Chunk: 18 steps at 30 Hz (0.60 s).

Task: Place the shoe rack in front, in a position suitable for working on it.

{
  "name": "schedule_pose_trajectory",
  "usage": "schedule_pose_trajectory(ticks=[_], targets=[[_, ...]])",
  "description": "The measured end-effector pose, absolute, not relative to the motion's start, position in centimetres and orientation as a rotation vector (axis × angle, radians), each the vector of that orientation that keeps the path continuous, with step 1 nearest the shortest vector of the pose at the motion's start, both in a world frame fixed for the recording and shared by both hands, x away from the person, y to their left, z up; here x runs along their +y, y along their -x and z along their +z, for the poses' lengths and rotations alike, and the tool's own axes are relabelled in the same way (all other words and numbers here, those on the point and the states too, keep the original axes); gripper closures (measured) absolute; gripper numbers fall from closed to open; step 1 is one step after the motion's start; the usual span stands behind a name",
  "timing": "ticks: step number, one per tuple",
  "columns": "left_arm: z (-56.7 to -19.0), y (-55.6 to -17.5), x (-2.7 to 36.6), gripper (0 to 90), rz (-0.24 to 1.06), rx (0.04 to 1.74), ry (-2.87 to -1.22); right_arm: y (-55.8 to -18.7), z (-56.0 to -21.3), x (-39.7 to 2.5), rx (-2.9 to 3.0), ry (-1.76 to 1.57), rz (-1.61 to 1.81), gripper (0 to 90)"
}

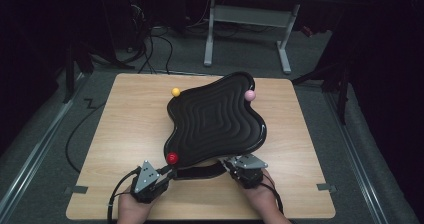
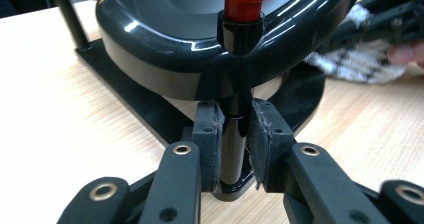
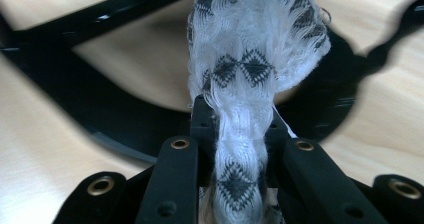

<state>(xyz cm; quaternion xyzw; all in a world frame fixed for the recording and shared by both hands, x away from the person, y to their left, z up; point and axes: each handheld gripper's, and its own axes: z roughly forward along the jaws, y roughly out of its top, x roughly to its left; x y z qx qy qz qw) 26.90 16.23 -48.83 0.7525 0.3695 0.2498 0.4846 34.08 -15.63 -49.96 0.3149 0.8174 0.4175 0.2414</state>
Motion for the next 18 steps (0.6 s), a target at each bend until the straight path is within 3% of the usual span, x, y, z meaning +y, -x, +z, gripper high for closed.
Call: schedule_pose_trajectory(ticks=[8,10,13,18], targets=[[-49.0,-26.4,18.3,75.2,0.628,0.959,-1.796,-37.7,-50.6,-14.7,2.229,-0.905,1.115,77.5],[-49.0,-26.3,18.9,81.0,0.655,0.984,-1.790,-37.8,-50.8,-14.5,2.253,-0.861,1.100,78.5],[-49.1,-26.9,20.7,82.9,0.651,1.065,-1.727,-37.5,-50.8,-14.4,2.259,-0.885,1.113,79.4],[-49.0,-26.8,21.0,78.2,0.646,1.046,-1.730,-37.0,-51.0,-14.2,2.249,-0.844,1.088,79.4]])
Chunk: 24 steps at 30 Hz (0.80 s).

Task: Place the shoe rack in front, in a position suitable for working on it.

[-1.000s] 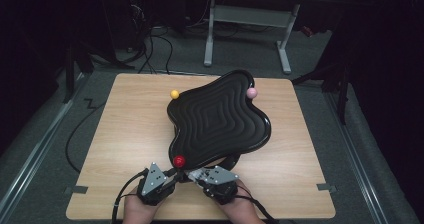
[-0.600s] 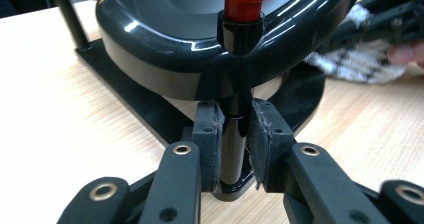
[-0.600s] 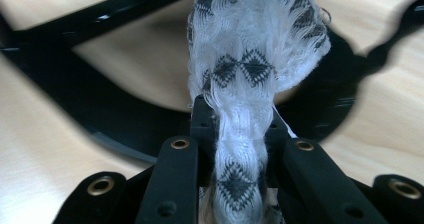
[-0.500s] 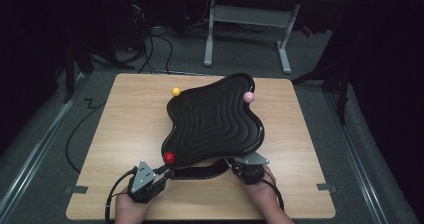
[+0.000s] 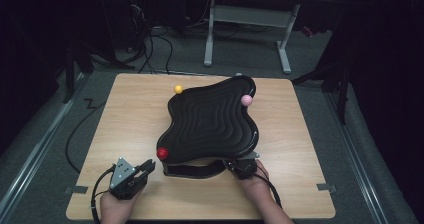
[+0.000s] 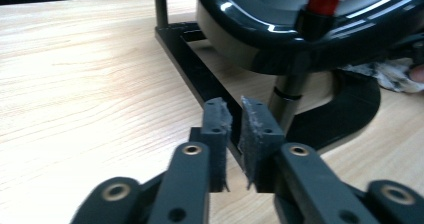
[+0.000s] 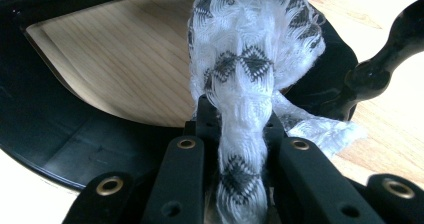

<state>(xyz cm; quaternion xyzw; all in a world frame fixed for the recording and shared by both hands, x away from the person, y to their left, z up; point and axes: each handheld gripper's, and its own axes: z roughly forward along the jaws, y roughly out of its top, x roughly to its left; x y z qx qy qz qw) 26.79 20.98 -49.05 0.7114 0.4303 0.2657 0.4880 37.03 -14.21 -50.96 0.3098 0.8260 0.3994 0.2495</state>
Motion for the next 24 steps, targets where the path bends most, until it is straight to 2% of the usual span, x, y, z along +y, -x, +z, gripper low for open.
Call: schedule_pose_trajectory(ticks=[7,9,10,13,15,16,24], targets=[[-48.9,-26.7,18.7,50.0,0.617,0.972,-1.756,-36.9,-51.0,-14.2,2.253,-0.858,1.102,79.4],[-49.0,-27.1,17.8,47.7,0.629,0.978,-1.769,-36.8,-51.0,-14.2,2.250,-0.858,1.098,79.4],[-49.1,-27.5,17.3,48.0,0.651,1.000,-1.766,-36.8,-51.0,-14.2,2.250,-0.856,1.100,79.4],[-49.2,-28.1,17.0,59.7,0.686,1.044,-1.725,-36.8,-51.1,-14.2,2.248,-0.850,1.097,79.5],[-49.3,-28.3,17.0,70.9,0.680,1.033,-1.719,-36.6,-51.1,-14.1,2.256,-0.857,1.101,79.6],[-49.3,-28.2,16.9,74.5,0.718,1.023,-1.733,-36.5,-51.1,-14.1,2.261,-0.862,1.102,79.6],[-49.1,-27.6,17.9,74.6,0.708,0.943,-1.806,-35.2,-51.1,-14.1,2.280,-0.842,1.118,79.7]])
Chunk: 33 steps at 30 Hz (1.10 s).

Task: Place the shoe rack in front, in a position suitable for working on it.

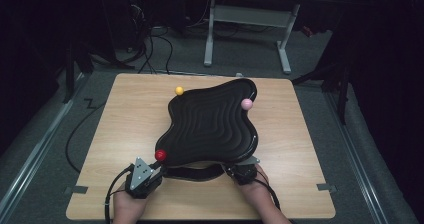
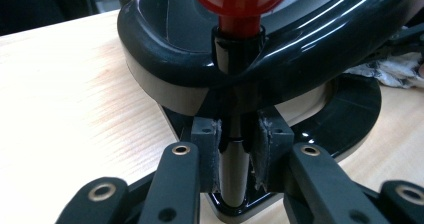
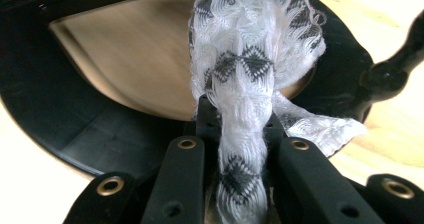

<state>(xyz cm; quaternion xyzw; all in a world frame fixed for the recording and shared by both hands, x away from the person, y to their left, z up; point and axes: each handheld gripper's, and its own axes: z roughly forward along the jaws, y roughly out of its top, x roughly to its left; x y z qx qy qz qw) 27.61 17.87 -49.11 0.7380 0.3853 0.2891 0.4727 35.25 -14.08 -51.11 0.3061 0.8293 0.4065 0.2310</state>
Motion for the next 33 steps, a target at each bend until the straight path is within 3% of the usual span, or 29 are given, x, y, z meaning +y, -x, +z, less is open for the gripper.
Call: schedule_pose_trajectory(ticks=[10,23,33], targets=[[-49.0,-29.5,18.6,74.5,0.694,0.962,-1.793,-31.9,-50.8,-14.5,2.308,-0.822,1.139,79.4],[-49.2,-33.1,19.6,74.8,0.695,1.012,-1.745,-29.7,-49.5,-20.8,2.215,-0.929,1.169,77.7],[-49.1,-32.3,20.9,74.8,0.704,1.007,-1.763,-30.2,-48.9,-18.1,2.273,-0.842,1.254,77.3]])
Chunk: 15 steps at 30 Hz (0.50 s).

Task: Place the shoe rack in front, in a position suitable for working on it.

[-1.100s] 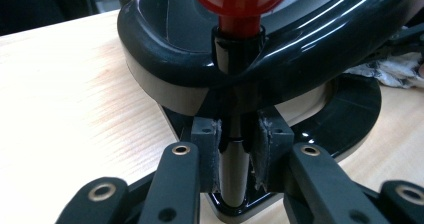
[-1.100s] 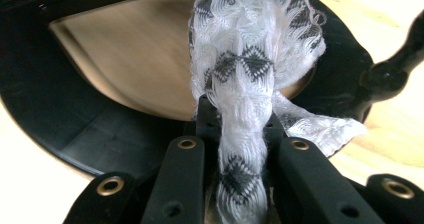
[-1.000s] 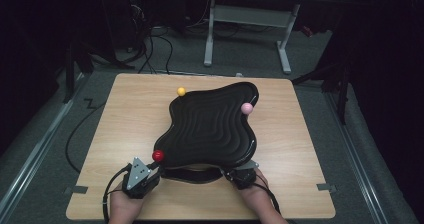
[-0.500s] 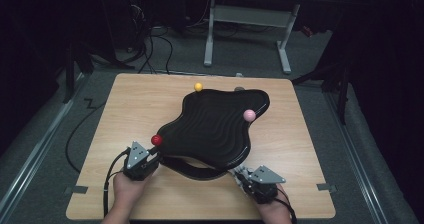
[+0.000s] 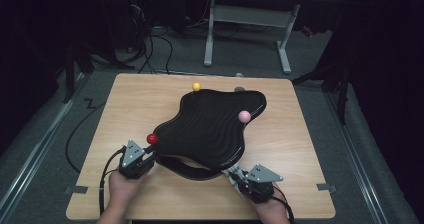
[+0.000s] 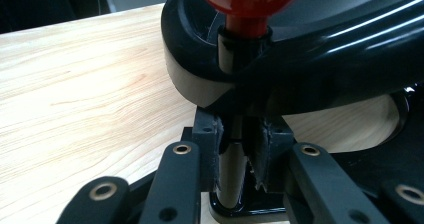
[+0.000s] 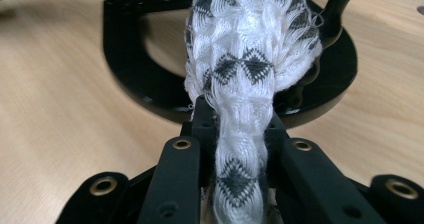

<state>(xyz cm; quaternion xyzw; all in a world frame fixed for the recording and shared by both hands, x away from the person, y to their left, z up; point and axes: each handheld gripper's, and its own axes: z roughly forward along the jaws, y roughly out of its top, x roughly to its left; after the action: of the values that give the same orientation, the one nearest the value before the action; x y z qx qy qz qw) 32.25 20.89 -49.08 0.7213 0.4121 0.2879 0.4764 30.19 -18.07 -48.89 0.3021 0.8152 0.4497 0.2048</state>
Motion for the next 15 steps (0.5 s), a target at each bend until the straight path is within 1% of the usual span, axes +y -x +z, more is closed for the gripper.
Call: schedule_pose_trajectory(ticks=[6,10,13,15], targets=[[-49.2,-31.1,22.0,74.7,0.729,1.030,-1.745,-32.9,-49.2,-16.1,2.317,-0.841,1.284,77.2],[-49.3,-30.3,22.4,74.5,0.751,1.039,-1.743,-33.5,-49.2,-13.9,2.319,-0.768,1.277,77.2],[-49.3,-29.8,22.8,74.3,0.761,1.052,-1.738,-34.3,-49.8,-12.6,2.354,-0.819,1.189,77.1],[-49.3,-29.5,23.0,74.3,0.770,1.061,-1.738,-34.5,-50.3,-12.1,2.368,-0.829,1.194,77.2]])
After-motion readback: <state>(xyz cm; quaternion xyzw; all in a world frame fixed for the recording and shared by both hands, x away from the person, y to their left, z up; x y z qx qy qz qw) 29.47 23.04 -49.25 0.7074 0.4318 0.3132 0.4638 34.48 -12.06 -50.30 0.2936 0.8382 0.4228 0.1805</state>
